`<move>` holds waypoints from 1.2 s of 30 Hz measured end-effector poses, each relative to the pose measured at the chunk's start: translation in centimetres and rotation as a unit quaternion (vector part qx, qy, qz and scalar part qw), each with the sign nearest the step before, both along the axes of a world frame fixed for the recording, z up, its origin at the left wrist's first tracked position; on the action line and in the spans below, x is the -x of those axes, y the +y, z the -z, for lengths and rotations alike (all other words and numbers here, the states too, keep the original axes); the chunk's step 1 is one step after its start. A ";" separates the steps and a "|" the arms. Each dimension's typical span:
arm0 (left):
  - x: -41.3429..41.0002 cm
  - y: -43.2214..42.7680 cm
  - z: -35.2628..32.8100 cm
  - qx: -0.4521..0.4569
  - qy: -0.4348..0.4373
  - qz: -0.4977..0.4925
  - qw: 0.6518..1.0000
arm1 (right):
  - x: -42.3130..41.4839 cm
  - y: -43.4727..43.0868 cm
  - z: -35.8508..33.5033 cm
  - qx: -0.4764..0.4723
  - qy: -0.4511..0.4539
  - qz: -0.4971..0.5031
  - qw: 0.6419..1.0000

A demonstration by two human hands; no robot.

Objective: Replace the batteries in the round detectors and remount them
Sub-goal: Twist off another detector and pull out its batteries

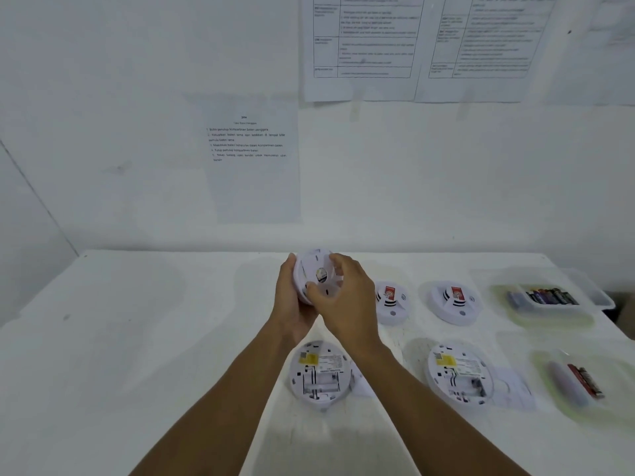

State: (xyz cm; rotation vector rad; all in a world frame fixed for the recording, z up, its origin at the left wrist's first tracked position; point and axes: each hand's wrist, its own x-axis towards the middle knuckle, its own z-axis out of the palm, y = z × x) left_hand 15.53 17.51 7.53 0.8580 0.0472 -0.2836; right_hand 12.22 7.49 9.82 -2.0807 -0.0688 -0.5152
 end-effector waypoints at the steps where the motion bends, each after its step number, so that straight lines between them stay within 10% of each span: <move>1: 0.1 0.1 0.0 -0.001 0.001 0.000 1.000 | 0.0 0.0 0.0 0.007 0.003 -0.002 1.000; 17: -0.1 0.7 0.6 -0.038 0.031 0.016 0.999 | -0.5 -2.8 -0.7 0.219 0.015 -0.103 0.970; 29: -1.0 2.2 1.3 0.019 0.060 -0.077 0.995 | -4.4 -7.6 0.5 0.059 -0.032 -0.109 0.992; 36: -1.8 6.0 2.6 0.019 0.077 -0.056 0.995 | -7.1 -6.7 3.9 0.268 0.086 -0.144 0.949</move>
